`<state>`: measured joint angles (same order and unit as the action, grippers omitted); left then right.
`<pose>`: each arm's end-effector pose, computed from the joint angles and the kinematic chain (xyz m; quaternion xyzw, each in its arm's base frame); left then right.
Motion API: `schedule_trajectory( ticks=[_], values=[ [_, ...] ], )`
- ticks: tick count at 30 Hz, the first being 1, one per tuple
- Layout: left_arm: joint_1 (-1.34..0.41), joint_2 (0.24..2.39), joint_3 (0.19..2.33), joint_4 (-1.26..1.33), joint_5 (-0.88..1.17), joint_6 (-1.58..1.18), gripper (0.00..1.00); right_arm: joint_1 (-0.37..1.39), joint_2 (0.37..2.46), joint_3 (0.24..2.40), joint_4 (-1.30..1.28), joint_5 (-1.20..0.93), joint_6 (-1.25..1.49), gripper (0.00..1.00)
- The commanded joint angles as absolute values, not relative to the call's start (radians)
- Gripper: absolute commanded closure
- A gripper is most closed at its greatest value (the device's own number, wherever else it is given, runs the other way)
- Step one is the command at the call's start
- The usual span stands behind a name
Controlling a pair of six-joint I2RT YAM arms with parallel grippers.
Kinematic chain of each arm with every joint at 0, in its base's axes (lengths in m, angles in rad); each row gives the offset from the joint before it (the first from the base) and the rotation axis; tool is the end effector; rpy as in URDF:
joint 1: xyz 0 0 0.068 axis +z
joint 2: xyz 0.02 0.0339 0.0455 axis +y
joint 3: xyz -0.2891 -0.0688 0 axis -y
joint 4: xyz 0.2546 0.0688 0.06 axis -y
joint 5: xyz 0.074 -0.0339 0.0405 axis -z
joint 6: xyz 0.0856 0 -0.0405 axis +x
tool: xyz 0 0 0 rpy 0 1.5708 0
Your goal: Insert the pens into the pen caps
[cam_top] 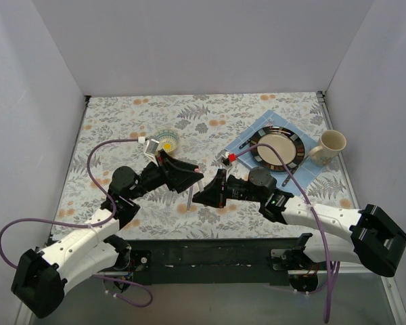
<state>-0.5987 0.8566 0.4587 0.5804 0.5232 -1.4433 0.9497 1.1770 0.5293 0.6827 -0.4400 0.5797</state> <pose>0.1694 -0.1674 0.3155 -0.0720 0.6451 -0.7195 0.2469 0.1447 0.2649 0.2800 -0.2790 0.6374 0.5954 0.4016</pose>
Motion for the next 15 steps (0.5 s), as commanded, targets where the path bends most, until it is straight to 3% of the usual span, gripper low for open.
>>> schedule_trajectory(
  ticks=[1, 5, 9, 12, 13, 15],
  values=[
    [-0.601, 0.873, 0.525, 0.488, 0.548, -1.367, 0.36, 0.960, 1.154, 0.541, 0.710, -0.476, 0.578, 0.99],
    [-0.601, 0.879, 0.532, 0.482, 0.551, -1.356, 0.40, 0.966, 1.157, 0.540, 0.716, -0.483, 0.583, 0.99],
    [-0.601, 0.879, 0.528, 0.502, 0.563, -1.371, 0.51, 0.980, 1.181, 0.540, 0.741, -0.497, 0.597, 0.99],
    [-0.600, 0.888, 0.520, 0.523, 0.607, -1.394, 0.79, 0.986, 1.187, 0.543, 0.750, -0.502, 0.603, 0.99],
    [-0.601, 0.890, 0.508, 0.534, 0.620, -1.408, 0.94, 0.985, 1.186, 0.548, 0.744, -0.497, 0.603, 0.99],
    [-0.603, 0.894, 0.479, 0.564, 0.640, -1.481, 1.00, 0.985, 1.166, 0.554, 0.736, -0.454, 0.592, 0.99]
  ],
)
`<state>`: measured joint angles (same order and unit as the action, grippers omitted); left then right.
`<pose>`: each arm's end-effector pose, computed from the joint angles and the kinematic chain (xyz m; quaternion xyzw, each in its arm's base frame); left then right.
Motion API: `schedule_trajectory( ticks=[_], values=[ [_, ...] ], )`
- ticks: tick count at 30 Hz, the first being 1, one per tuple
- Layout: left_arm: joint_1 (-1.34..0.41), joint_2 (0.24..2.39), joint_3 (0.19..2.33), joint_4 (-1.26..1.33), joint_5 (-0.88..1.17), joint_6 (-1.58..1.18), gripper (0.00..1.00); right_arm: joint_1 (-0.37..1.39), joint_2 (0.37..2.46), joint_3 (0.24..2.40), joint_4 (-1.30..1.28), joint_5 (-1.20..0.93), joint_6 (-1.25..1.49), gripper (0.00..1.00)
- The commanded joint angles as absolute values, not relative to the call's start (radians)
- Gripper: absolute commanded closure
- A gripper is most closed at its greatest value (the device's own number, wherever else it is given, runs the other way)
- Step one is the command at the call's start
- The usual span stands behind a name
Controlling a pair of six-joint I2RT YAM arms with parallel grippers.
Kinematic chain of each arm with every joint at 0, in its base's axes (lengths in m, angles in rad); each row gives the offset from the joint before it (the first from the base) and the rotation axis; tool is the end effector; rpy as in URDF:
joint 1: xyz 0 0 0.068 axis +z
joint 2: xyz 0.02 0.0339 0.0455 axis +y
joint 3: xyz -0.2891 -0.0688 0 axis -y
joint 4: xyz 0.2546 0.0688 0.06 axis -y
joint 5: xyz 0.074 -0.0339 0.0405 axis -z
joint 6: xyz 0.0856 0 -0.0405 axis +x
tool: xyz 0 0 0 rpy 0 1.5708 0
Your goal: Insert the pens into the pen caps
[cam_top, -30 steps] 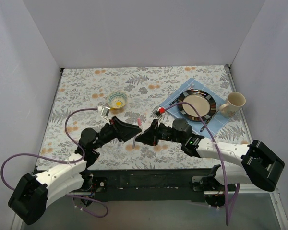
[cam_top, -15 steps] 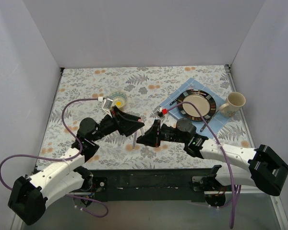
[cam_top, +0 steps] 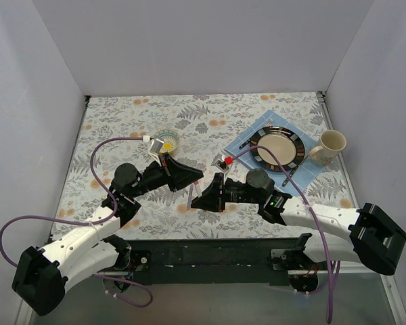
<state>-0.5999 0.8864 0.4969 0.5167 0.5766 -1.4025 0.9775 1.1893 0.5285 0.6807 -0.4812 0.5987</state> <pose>0.1719 -0.1741 0.3148 -0.0510 0.6665 -0.7073 0.2299 0.1349 0.2709 0.2759 -0.2951 0.6357 0.6094 0.3708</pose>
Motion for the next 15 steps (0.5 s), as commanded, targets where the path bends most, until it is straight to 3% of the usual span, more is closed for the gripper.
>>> schedule_trajectory(
  ticks=[1, 6, 15],
  values=[
    [-0.603, 0.896, 0.453, 0.639, 0.662, -1.515, 1.00, 0.985, 1.155, 0.555, 0.730, -0.427, 0.583, 0.99],
    [-0.612, 0.871, 0.293, 0.828, 0.660, -1.629, 1.00, 0.963, 1.120, 0.659, 0.664, -0.288, 0.499, 0.99],
    [-0.667, 0.916, 0.239, 1.017, 0.710, -1.658, 1.00, 0.853, 1.198, 0.828, 0.773, -0.492, 0.566, 0.99]
  ],
)
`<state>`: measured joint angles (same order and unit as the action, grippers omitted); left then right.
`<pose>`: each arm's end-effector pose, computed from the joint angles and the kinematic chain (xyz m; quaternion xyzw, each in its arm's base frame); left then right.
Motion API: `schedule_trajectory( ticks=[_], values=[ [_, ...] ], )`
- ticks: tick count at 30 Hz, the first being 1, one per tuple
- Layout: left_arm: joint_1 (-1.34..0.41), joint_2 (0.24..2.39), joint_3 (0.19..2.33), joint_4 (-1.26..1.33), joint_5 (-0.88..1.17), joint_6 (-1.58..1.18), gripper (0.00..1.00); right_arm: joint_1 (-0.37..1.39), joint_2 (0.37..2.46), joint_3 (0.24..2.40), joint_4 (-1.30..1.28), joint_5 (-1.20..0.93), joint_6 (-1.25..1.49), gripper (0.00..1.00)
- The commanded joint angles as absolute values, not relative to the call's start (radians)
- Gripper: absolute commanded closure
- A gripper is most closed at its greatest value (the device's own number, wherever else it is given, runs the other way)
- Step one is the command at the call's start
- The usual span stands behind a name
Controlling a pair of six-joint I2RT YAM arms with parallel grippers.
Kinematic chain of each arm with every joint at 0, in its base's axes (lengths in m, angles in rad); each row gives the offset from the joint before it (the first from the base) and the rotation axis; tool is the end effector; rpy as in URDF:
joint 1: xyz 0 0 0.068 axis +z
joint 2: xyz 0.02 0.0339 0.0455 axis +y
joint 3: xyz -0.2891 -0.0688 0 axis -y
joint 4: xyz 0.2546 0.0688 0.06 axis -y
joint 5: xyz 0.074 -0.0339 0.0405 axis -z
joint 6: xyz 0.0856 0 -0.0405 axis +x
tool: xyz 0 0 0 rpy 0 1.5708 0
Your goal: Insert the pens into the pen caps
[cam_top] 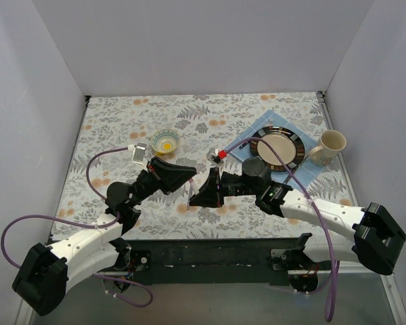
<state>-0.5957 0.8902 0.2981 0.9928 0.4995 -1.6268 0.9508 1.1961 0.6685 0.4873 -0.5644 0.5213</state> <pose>0.1592 -0.1575 0.3041 -0.0845 0.5671 -0.7846 0.2360 0.1432 0.2794 0.3003 -0.3361 0.6357 0.5955 0.3582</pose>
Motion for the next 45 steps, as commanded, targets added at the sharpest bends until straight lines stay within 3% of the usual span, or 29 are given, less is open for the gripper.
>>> schedule_trajectory(
  ticks=[1, 9, 19, 32, 45],
  values=[
    [-0.675, 0.920, 0.236, 1.023, 0.710, -1.649, 1.00, 0.847, 1.204, 0.868, 0.762, -0.506, 0.574, 0.99],
    [-0.715, 1.008, 0.186, 1.195, 0.762, -1.735, 1.00, 0.812, 1.253, 0.993, 0.607, -0.574, 0.523, 0.99],
    [-0.767, 0.971, 0.199, 0.970, 0.724, -1.773, 1.00, 0.753, 1.292, 1.132, 0.376, -0.626, 0.292, 0.99],
    [-0.868, 1.083, 0.229, 0.896, 0.623, -1.755, 1.00, 0.755, 1.330, 1.181, 0.471, -0.631, 0.287, 0.99],
    [-0.894, 1.077, 0.270, 0.699, 0.592, -1.582, 1.00, 0.756, 1.348, 1.334, 0.325, -0.479, 0.178, 0.99]
  ],
)
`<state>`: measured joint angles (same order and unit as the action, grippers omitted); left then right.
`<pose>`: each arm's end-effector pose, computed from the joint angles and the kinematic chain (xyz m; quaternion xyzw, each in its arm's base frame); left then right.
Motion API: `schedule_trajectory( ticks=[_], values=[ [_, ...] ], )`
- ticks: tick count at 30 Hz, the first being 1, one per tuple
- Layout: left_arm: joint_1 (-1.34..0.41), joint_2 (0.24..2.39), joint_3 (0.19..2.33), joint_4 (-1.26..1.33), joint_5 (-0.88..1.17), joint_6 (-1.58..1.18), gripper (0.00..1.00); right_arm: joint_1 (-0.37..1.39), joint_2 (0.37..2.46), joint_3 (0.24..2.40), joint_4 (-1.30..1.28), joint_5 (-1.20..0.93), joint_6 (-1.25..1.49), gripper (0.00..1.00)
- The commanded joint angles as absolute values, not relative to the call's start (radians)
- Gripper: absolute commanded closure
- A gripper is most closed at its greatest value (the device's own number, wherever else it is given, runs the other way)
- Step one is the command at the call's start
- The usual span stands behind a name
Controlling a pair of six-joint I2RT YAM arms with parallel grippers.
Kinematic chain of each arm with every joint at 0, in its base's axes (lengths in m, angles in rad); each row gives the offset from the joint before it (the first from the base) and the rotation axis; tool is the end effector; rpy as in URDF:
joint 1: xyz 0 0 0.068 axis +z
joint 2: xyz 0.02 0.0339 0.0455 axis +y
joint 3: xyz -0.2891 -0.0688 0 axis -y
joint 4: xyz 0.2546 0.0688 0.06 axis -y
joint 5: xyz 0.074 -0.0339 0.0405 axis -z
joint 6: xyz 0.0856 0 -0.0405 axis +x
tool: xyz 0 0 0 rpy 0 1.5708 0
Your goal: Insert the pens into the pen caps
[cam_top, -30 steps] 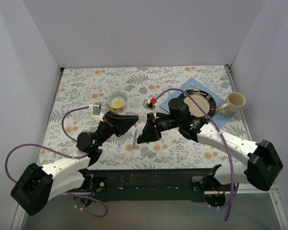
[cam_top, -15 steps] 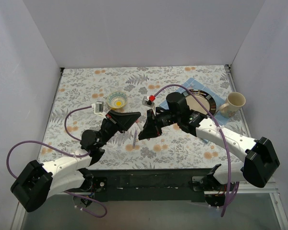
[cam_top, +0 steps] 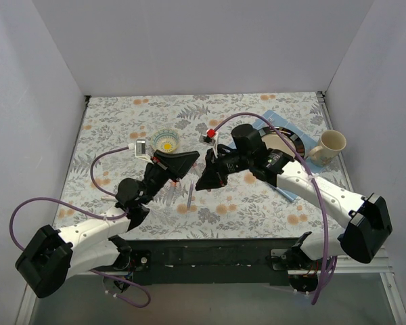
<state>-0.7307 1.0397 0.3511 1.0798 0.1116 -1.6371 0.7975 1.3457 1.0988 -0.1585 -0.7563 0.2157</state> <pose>0.1838 -0.1775 0.3080 -0.2015 0.5196 -0.7801 0.2844 0.1970 0.2859 0.3375 -0.4172 0.6851 0.5177 0.2976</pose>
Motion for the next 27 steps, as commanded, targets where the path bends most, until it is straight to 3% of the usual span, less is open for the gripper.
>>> schedule_trajectory(
  ticks=[1, 10, 27],
  values=[
    [-0.894, 1.083, 0.278, 0.710, 0.598, -1.583, 1.00, 0.756, 1.354, 1.348, 0.318, -0.471, 0.173, 0.99],
    [-0.982, 1.180, 0.284, 0.845, 0.653, -1.618, 1.00, 0.726, 1.397, 1.430, 0.321, -0.497, 0.192, 0.99],
    [-1.000, 0.987, 0.252, 0.664, 0.540, -1.592, 1.00, 0.667, 1.309, 1.324, 0.382, -0.434, 0.222, 0.99]
  ],
)
